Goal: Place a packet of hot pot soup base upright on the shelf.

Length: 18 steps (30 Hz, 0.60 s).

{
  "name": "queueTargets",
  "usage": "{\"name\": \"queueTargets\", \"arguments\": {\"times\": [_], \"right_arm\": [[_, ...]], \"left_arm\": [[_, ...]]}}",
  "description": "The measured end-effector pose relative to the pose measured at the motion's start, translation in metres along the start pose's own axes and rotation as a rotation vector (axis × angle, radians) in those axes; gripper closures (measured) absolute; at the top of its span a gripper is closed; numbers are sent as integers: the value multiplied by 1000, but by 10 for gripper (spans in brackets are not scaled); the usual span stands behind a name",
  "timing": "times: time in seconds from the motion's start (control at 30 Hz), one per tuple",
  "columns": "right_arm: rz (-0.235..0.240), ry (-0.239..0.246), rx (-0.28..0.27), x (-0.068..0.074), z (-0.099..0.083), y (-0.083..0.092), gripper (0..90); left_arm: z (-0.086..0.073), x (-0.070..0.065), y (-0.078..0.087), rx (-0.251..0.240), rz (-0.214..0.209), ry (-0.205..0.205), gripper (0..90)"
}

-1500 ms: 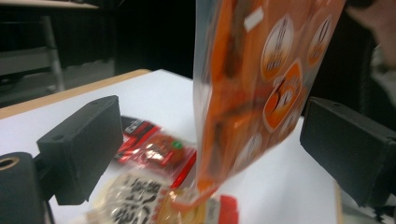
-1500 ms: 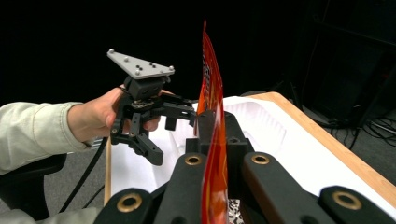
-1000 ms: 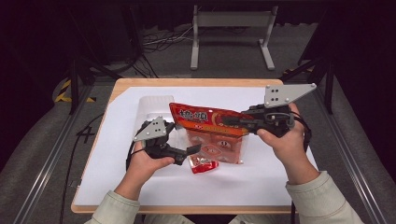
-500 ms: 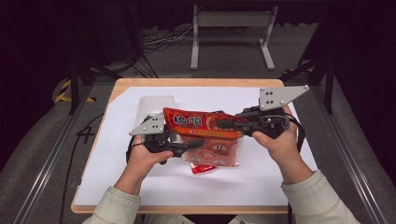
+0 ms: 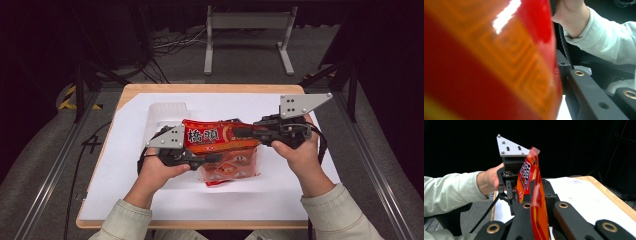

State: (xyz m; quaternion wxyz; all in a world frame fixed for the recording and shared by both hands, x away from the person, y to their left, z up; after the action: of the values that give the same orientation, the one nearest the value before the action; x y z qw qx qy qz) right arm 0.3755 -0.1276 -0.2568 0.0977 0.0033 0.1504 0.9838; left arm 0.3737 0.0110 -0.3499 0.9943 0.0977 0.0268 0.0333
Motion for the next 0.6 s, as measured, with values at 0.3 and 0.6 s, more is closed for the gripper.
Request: {"name": "queueTargets", "arguments": {"times": [0.3, 0.6], "right_arm": [[-18, 12, -8, 0, 0, 2, 900], [-69, 6, -40, -8, 1, 6, 711]], "left_arm": [[5, -4, 2, 23, 52, -8, 718], [8, -4, -1, 34, 90, -2, 721]]}}
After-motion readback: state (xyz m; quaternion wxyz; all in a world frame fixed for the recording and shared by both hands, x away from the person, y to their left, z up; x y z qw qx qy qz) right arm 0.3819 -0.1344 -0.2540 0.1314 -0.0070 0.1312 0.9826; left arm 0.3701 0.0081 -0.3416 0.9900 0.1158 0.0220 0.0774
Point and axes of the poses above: each handheld gripper's, and its own axes: y roughly backward along the jaws, z roughly out of its top, x roughly to its left, the point moved 8 cm from there along -y, roughly forward along the jaws, and after that the axes turned 1 degree about z, right-handed, at the moved point
